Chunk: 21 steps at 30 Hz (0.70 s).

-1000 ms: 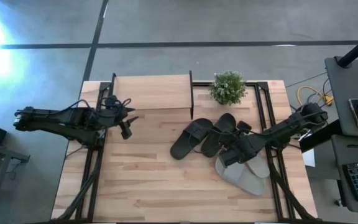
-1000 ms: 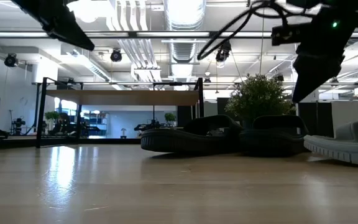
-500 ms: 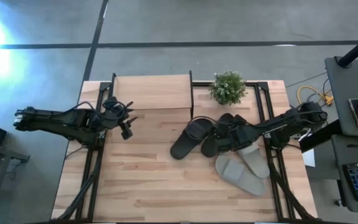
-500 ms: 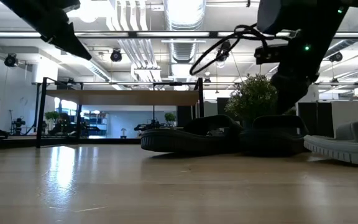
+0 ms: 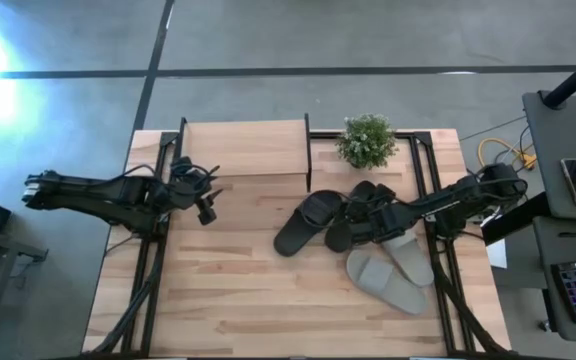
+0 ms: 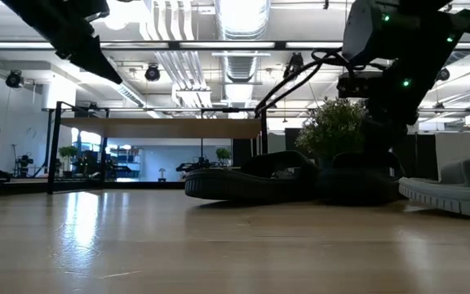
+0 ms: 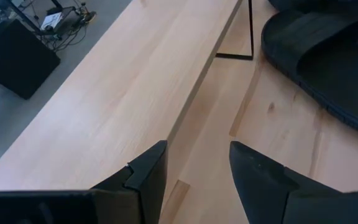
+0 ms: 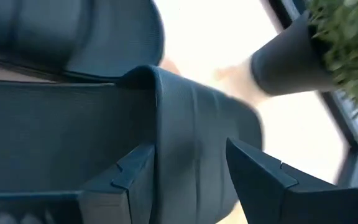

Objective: Pick and place slides into the shelf
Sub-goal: Put the right black slipper on the shelf

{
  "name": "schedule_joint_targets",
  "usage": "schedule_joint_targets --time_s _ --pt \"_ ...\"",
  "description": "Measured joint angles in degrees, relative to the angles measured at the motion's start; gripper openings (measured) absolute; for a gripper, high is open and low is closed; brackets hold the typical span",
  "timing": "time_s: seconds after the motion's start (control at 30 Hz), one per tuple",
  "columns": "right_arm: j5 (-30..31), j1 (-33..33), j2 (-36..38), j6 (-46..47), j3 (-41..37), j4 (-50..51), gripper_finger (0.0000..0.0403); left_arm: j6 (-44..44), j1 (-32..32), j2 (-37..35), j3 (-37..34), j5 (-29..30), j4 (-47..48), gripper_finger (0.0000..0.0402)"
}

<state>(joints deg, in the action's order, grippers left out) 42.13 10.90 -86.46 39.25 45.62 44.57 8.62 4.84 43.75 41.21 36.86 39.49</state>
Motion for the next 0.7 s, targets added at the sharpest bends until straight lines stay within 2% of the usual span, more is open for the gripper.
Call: schedule_joint_targets --time_s 0.13,0.23,0.33,0.53,0.7 --pt "0.96 -2.77 0.0 -1.86 -1.4 -0.03 0.0182 -0.02 0.0 1.58 0.04 0.02 0.02 0.0159" --pt "-1.1 -5.35 0.0 -1.84 -2.45 0.15 0.0172 -0.02 0.0 2.73 0.3 0.02 0.04 0.0159" --pt "-1.79 -7.1 0.0 -1.82 -2.81 -0.03 0.0136 -0.02 0.0 3.68 0.81 0.02 0.08 0.0159" --pt "-3.04 -7.91 0.0 -1.86 -2.9 0.12 0.0024 -0.06 0.0 4.69 1.99 0.03 0.0 0.0159" --pt "-6.14 -5.86 0.07 0.46 0.0 2.52 0.0014 -0.07 0.0 4.02 2.55 0.07 0.05 0.0159"
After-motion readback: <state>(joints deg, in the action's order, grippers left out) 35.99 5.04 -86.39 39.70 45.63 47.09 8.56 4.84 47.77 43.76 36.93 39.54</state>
